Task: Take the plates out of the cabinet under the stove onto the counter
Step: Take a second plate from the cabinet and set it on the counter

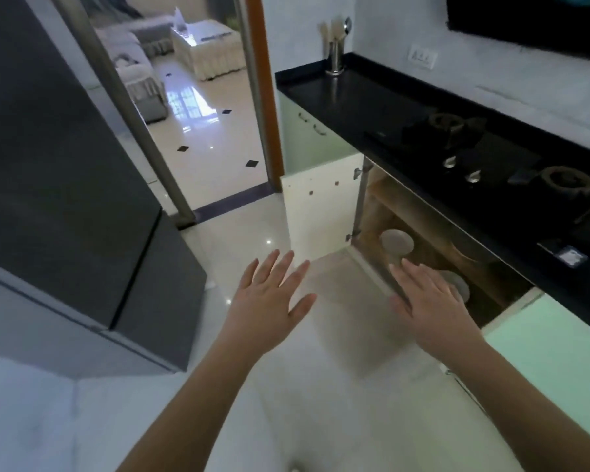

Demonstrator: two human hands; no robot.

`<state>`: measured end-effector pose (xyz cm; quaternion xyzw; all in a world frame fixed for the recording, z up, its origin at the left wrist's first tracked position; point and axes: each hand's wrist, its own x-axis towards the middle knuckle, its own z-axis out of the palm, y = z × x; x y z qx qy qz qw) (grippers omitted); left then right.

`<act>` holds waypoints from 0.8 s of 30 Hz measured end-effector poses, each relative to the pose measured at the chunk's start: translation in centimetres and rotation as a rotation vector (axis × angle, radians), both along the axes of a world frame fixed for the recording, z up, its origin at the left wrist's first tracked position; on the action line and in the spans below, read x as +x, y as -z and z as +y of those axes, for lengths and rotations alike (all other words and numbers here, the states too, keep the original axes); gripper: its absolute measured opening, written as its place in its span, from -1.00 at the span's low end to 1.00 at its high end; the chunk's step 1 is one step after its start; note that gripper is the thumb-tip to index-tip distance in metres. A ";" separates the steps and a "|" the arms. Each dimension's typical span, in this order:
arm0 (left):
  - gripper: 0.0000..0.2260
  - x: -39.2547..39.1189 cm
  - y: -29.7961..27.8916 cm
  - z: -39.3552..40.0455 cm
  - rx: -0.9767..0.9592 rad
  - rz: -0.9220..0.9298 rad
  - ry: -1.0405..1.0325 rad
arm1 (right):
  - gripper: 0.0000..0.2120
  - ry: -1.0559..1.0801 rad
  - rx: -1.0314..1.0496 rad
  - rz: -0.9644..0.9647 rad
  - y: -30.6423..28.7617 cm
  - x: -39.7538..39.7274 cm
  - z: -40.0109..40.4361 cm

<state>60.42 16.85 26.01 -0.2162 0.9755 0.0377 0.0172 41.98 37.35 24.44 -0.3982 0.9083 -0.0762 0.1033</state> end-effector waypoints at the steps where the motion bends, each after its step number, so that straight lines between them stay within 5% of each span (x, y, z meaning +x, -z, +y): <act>1: -0.35 1.1 -0.1 -1.4 -0.010 -0.012 -0.018 | -0.42 -0.023 0.005 -0.005 -0.2 1.1 -1.9; 10: -0.34 4.0 -0.9 -8.2 -0.058 0.001 -0.030 | -0.36 -0.137 0.024 0.134 -1.7 5.6 -9.0; 24: -0.37 -10.9 -0.1 -18.6 -0.096 0.029 0.129 | -0.38 0.073 0.006 0.034 3.1 -7.1 -18.3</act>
